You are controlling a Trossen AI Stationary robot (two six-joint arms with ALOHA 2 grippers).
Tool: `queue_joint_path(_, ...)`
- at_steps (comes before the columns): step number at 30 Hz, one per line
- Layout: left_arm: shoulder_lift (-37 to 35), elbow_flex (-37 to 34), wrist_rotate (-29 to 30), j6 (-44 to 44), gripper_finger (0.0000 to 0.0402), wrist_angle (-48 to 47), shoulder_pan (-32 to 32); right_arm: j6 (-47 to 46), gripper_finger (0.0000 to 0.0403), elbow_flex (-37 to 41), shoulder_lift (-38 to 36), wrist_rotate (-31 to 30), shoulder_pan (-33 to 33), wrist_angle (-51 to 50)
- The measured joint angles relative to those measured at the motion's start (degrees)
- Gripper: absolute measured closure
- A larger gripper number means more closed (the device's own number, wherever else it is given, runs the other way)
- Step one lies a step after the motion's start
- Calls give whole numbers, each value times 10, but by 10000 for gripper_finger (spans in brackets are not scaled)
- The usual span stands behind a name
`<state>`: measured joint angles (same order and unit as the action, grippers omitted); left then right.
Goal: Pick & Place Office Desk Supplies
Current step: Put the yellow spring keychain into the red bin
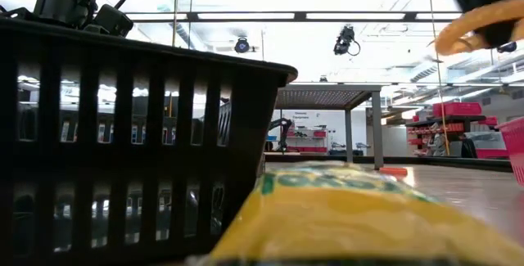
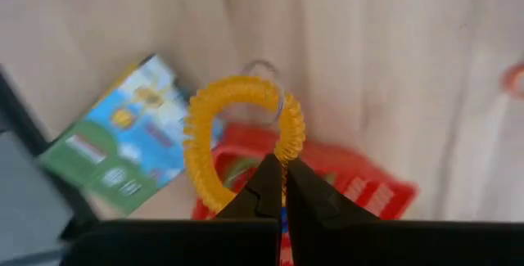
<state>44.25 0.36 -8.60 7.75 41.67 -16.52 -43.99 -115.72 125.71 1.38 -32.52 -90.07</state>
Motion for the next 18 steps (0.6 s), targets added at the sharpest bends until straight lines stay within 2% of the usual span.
queue_joint_path(9, 0, 0, -4, -2, 198, 1, 0, -54, 401, 15, -2, 148, -1, 0)
queue_joint_path(18, 0, 0, -19, -4, 198, 1, 0, -52, 399, 159, -2, 255, -8, 0)
